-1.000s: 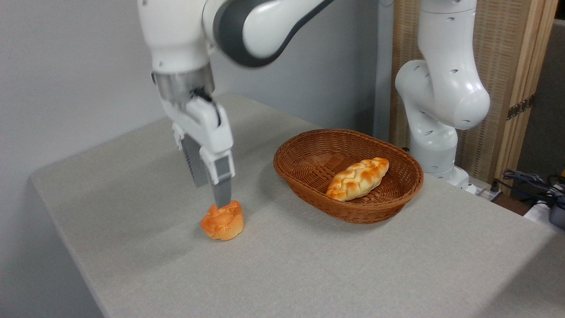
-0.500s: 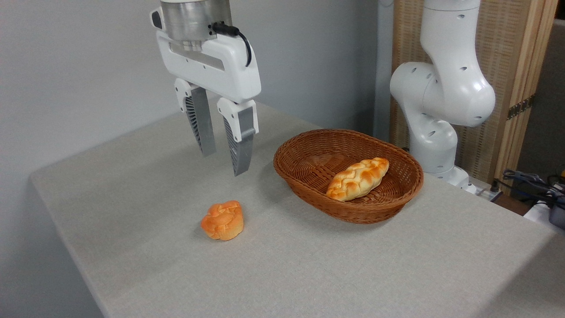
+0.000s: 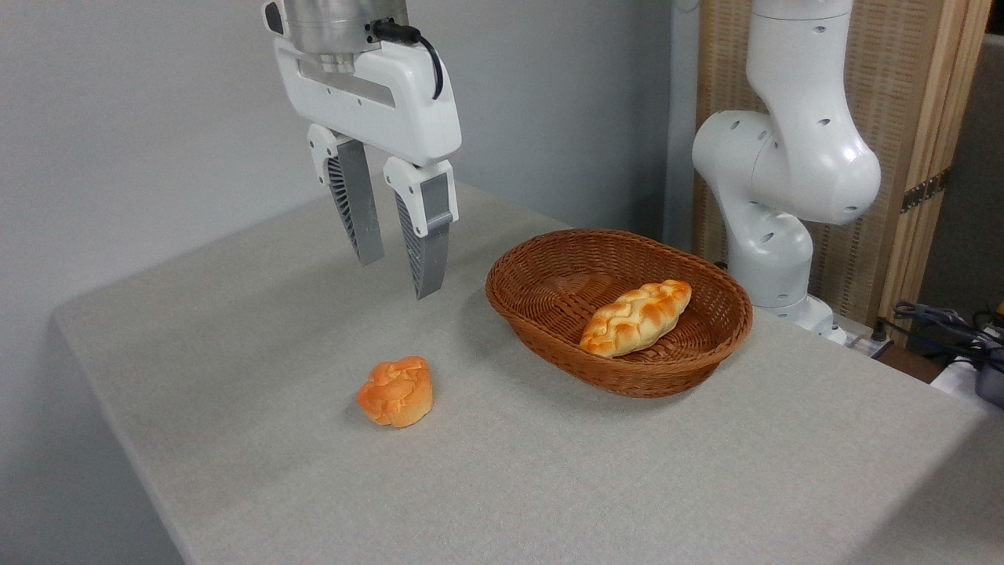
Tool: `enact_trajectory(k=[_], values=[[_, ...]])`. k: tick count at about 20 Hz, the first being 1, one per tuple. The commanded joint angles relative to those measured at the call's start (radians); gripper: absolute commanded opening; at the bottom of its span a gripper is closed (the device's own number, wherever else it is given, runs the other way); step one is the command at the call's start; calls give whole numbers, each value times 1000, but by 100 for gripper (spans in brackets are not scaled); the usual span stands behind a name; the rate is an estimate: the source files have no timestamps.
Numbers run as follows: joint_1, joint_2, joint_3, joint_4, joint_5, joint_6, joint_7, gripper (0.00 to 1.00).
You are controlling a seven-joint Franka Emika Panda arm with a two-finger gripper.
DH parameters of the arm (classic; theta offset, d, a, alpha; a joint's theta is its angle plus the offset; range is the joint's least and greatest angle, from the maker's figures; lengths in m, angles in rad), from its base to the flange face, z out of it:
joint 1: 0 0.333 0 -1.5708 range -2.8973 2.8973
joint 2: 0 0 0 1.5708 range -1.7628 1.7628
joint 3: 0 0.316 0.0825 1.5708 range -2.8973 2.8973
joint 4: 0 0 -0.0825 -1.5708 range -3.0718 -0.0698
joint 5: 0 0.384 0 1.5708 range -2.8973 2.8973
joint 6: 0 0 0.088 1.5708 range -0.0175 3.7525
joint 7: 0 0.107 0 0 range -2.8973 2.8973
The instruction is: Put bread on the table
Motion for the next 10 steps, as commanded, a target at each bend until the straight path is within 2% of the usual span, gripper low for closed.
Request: enact_trajectory(k=[1,10], values=[[12,16,-9,28,-9,-33,-16,100],[12,19,-3,28,-7,-72,-9,100]])
